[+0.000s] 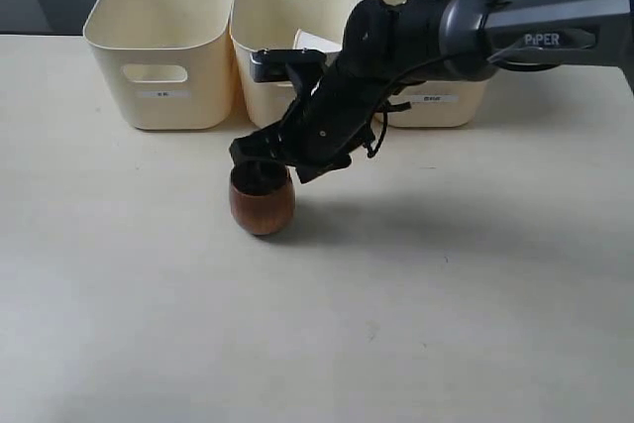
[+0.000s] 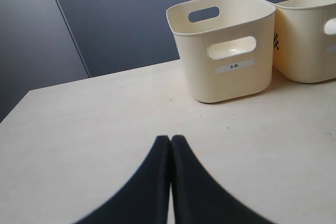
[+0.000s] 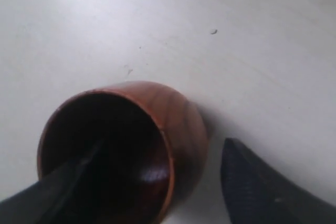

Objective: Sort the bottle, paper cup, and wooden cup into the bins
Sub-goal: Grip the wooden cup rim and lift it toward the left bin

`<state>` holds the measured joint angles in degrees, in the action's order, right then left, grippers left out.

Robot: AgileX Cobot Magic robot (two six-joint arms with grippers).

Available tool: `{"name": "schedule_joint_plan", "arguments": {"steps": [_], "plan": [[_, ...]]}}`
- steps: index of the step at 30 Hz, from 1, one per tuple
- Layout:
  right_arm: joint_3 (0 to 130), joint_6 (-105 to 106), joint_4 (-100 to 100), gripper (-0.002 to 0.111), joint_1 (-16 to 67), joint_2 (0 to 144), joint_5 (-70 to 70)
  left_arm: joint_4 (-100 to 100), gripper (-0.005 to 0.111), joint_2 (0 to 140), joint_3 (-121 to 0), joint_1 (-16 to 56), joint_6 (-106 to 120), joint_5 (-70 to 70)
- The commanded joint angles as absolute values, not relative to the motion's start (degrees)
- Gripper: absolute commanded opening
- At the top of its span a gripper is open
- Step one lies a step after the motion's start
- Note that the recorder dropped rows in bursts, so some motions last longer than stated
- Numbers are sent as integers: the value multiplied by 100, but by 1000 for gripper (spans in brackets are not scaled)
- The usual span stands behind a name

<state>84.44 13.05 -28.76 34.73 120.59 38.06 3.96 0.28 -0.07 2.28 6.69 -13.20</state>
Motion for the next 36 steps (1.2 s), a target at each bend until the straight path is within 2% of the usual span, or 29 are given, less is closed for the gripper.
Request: {"name": "schedule_joint_plan", "arguments": {"steps": [1, 5, 6, 15, 22, 29, 36], "plan": [[8428, 1304, -2833, 29, 3476, 12053, 3775, 396, 0, 0, 0, 247, 658, -1288], [8428, 1304, -2833, 1, 3476, 12053, 3787, 396, 0, 0, 0, 247, 658, -1288], [8428, 1315, -2833, 0, 3476, 12053, 3787, 396, 0, 0, 0, 247, 658, -1288], [8428, 1339, -3107, -1, 3485, 11741, 3706, 396, 0, 0, 0, 247, 658, -1288], [8716, 1507, -3802, -1, 3598, 10996, 2783, 396, 0, 0, 0, 247, 658, -1288], [9588, 1507, -3806, -1, 3808, 11195, 1658, 396, 0, 0, 0, 247, 658, -1288], [10346, 1507, -3806, -1, 3808, 11899, 1486, 396, 0, 0, 0, 247, 658, -1288]]}}
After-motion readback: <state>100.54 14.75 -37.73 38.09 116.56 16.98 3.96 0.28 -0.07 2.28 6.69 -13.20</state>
